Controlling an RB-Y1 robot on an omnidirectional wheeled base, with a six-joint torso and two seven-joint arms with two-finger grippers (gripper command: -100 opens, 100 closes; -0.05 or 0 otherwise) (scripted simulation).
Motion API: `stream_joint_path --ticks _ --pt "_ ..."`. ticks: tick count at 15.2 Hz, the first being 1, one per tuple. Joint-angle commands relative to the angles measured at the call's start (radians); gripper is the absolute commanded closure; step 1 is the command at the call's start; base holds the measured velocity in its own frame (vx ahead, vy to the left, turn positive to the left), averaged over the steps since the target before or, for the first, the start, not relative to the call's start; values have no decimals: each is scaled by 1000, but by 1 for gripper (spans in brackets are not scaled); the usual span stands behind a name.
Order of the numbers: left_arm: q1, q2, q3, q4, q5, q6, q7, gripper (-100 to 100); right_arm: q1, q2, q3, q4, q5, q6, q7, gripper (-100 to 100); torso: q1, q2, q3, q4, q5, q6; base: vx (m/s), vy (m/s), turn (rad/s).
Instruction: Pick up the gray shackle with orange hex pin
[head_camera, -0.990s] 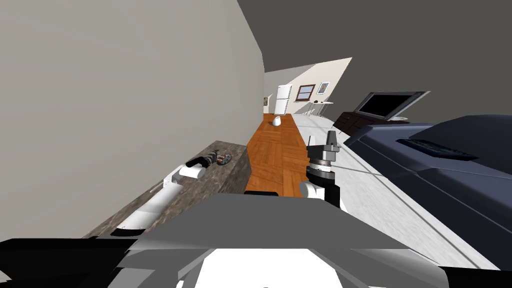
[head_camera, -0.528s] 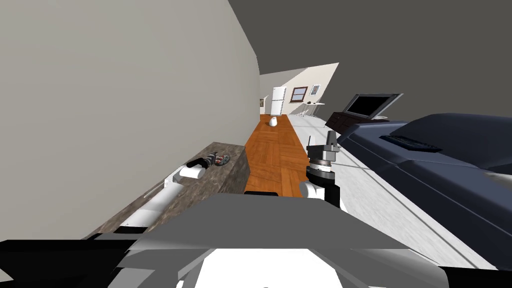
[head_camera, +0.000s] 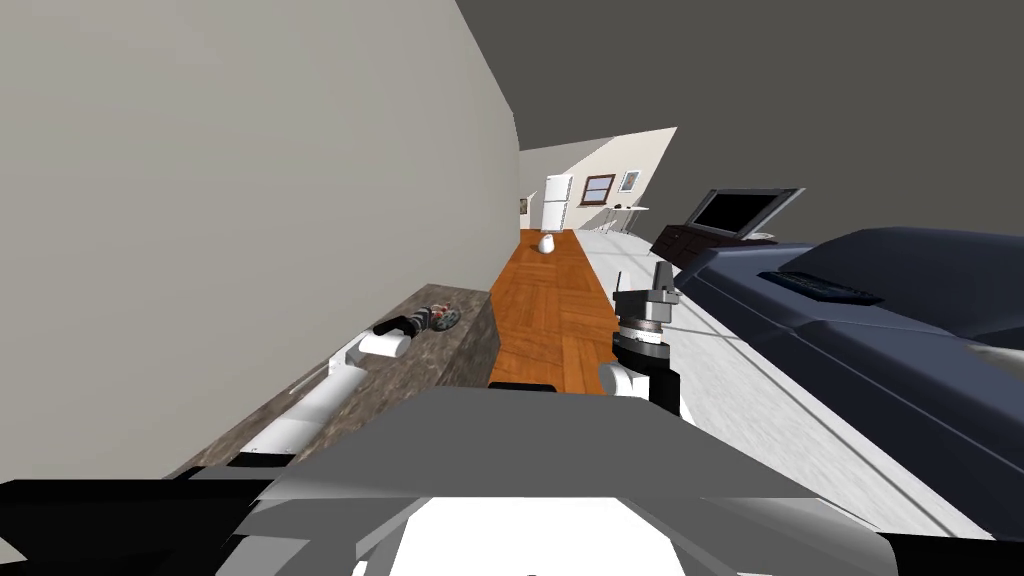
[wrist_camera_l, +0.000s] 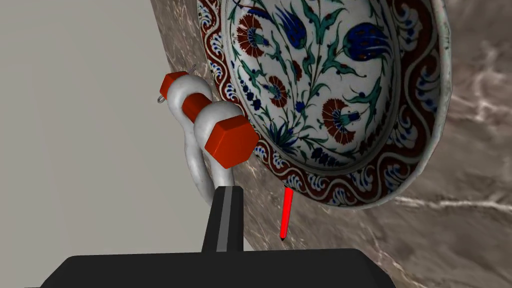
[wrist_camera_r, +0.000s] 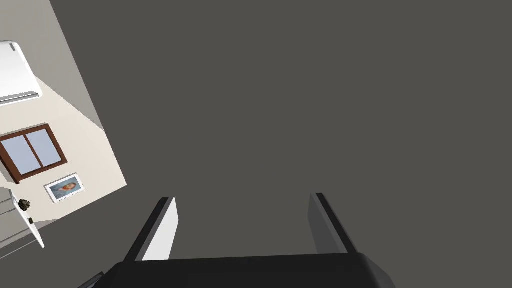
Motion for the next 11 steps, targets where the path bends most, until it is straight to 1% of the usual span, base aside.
stream_joint_path --ticks 1,3,4,5,6,8,9,10,11 --pt "12 4 -3 -28 3 4 1 100 0 0 0 0 0 0 0 0 0 0 0 0 0 0 24 3 192" --pt "29 11 -6 -62 9 11 3 100 0 0 0 0 0 0 0 0 0 -1 -1 0 0 0 25 0 163" --pt "20 6 -4 -44 4 8 3 100 0 0 0 0 0 0 0 0 0 -1 -1 0 0 0 12 -4 56" --pt "26 26 5 -75 24 33 14 -100 0 0 0 0 0 0 0 0 0 -1 -1 0 0 1 54 -16 -16" --pt "28 35 9 -86 31 42 19 -100 0 0 0 0 0 0 0 0 -1 -2 -1 0 0 1 105 -31 -28" --pt "33 57 20 -115 53 68 31 -100 0 0 0 0 0 0 0 0 -2 -8 -4 -2 -1 1 161 -29 -21" --pt "32 44 15 -102 39 53 24 -100 0 0 0 0 0 0 0 0 -2 -10 -6 -2 -1 1 96 -14 -5" --pt "32 46 17 -106 41 58 27 -100 0 0 0 0 0 0 0 0 -2 -9 -5 -2 0 1 34 -5 1" --pt "32 46 17 -106 41 59 27 100 0 0 0 0 0 0 0 0 -1 -6 -4 -2 0 1 16 -3 0"
